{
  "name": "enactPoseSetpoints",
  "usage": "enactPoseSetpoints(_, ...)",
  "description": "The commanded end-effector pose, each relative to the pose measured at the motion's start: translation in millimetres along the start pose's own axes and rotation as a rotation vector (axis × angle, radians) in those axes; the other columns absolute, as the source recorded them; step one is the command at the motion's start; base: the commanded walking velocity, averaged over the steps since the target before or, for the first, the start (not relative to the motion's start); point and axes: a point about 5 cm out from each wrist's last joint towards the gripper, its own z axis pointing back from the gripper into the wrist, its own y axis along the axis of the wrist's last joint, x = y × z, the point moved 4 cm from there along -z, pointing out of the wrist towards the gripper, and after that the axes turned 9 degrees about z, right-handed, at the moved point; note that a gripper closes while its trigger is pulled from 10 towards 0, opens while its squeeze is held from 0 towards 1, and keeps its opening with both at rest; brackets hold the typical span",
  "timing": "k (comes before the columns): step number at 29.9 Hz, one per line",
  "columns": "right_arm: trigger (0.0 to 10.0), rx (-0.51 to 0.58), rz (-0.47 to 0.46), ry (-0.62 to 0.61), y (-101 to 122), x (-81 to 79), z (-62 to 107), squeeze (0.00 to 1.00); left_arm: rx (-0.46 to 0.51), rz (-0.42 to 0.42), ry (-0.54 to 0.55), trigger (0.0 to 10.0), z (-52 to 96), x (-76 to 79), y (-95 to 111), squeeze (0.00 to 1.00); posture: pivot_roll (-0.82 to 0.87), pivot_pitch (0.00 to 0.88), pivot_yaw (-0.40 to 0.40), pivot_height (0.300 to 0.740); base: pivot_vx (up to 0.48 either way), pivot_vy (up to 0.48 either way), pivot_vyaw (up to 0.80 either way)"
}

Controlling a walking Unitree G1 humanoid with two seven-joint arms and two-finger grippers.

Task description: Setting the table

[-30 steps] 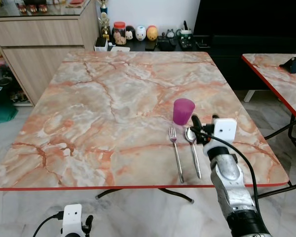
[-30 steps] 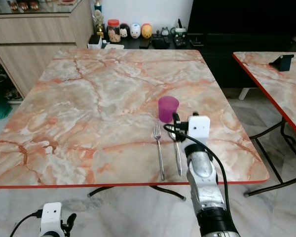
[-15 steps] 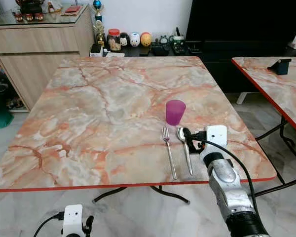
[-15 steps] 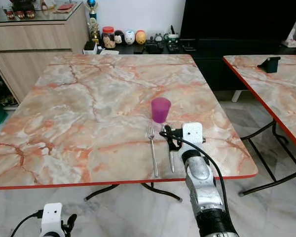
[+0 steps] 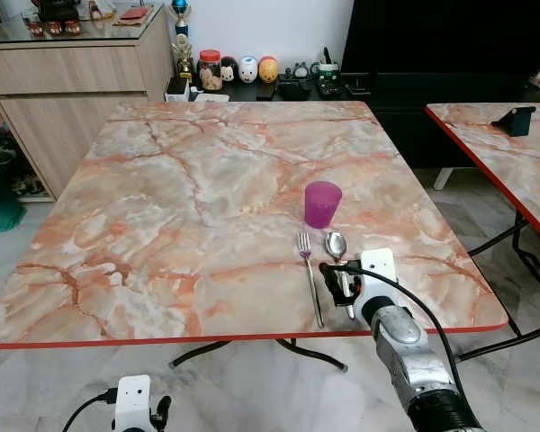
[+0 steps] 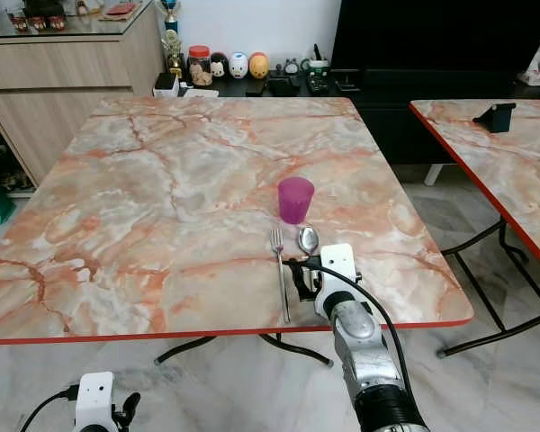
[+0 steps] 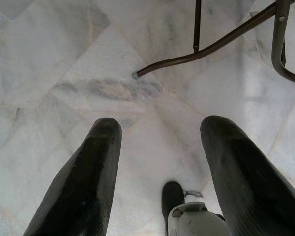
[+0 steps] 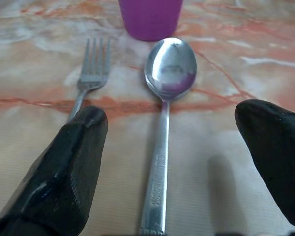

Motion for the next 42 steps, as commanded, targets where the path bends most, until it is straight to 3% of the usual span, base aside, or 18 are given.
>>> enactPoseSetpoints(1,10.0,0.011,-0.01,-0.015,4.0,3.9,-1.6,0.0,-0.022,0.0,0.008,10.0,1.8,-1.8,-6.0,0.0,-0.08,0.0,-0.029,0.719,0.0,0.0,0.0)
enactPoseSetpoints(7,10.0,-0.007,-0.023,-0.072,-1.1,15.4,-0.6,0.0,-0.024,-0.001,0.007,10.0,2.2,-1.5,-7.2,0.0,-0.08,0.0,-0.031,0.719,0.0,0.0,0.0)
enactPoseSetpoints(21,10.0,0.05,-0.009,-0.02,12.9,11.0,-8.2,0.0,-0.028,0.008,0.01,10.0,2.8,-0.5,-9.3,0.0,-0.08,0.002,-0.04,0.719,0.0,0.0,0.0)
enactPoseSetpoints(28,10.0,0.03,-0.015,-0.049,16.2,17.9,-16.9,0.0,-0.029,0.01,0.012,10.0,2.9,-0.5,-9.6,0.0,-0.08,0.003,-0.04,0.719,0.0,0.0,0.0)
enactPoseSetpoints(35,10.0,0.016,-0.019,-0.003,13.8,8.3,-20.9,0.0,-0.029,0.009,0.013,10.0,2.6,-0.8,-9.1,0.0,-0.08,0.005,-0.038,0.719,0.0,0.0,0.0)
enactPoseSetpoints(42,10.0,0.013,-0.023,0.001,14.4,9.5,-23.4,0.0,-0.028,0.011,0.014,10.0,2.9,-1.2,-9.5,0.0,-0.08,0.007,-0.04,0.719,0.0,0.0,0.0)
